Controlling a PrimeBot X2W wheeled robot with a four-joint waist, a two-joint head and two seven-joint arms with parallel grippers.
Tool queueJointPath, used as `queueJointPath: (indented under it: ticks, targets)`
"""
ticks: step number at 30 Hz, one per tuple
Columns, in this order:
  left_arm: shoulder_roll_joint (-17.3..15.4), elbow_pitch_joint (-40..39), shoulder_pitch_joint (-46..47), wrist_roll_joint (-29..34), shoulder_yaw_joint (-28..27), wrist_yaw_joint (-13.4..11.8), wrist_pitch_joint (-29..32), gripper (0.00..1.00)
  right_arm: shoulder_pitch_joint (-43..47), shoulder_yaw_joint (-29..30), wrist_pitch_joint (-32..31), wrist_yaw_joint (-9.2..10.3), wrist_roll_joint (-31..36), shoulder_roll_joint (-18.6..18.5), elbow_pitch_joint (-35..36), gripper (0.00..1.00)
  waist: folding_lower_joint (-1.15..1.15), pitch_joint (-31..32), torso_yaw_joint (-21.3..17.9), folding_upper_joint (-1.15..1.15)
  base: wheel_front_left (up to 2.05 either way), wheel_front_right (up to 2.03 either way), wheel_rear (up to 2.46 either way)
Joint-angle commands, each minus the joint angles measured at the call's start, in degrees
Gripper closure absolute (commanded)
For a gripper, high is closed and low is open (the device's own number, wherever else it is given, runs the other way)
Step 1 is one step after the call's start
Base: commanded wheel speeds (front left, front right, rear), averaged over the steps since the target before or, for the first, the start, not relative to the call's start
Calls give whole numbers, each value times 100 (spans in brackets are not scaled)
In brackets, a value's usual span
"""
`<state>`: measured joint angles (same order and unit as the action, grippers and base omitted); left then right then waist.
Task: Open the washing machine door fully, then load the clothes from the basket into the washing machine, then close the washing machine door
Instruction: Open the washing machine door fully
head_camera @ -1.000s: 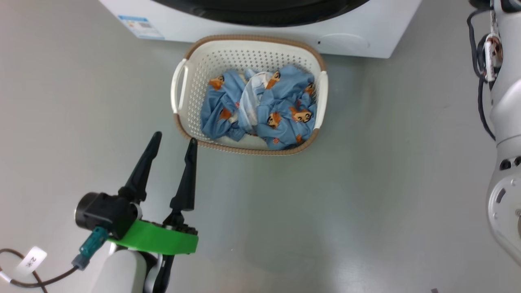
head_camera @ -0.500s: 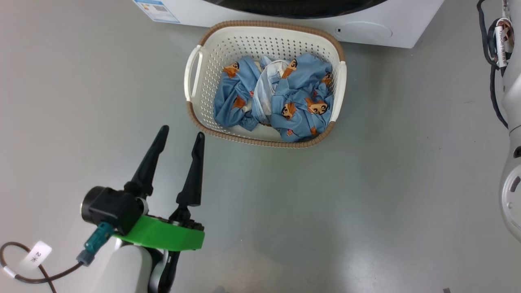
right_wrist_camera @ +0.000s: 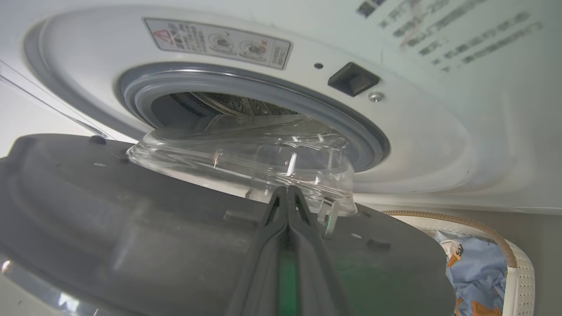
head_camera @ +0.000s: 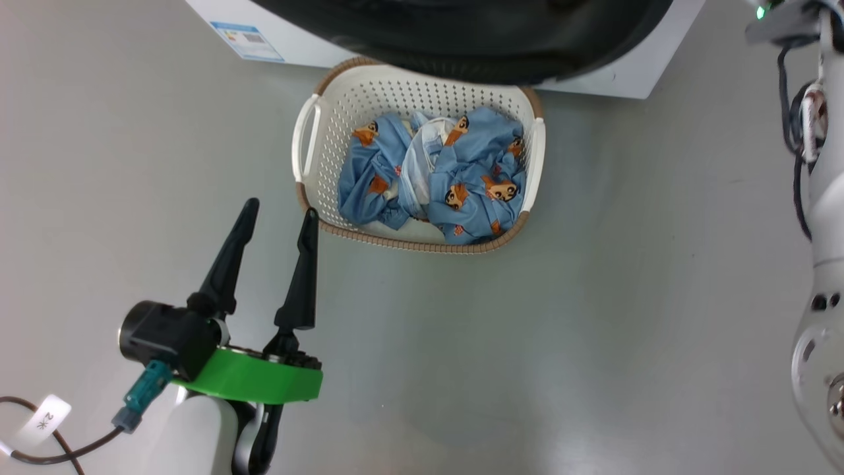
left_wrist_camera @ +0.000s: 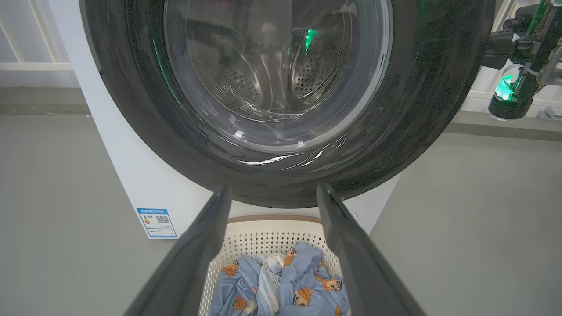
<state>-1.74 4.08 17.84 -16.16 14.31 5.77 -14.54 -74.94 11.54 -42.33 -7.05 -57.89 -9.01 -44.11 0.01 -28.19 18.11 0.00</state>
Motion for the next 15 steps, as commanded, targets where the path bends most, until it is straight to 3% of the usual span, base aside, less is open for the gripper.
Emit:
queueJointPath:
  ticks: [1, 15]
  targets:
    - [-114, -164, -40, 72, -212, -19, -46, 0, 102, -235, -226, -44, -89, 459, 229, 100, 0, 71, -24, 0, 0, 0, 0]
    - [-114, -157, -179, 182, -267, 22, -46, 0, 1407, -640, -1637, -44, -834, 576, 1568, 100, 0, 550, 26, 0, 0, 0, 0]
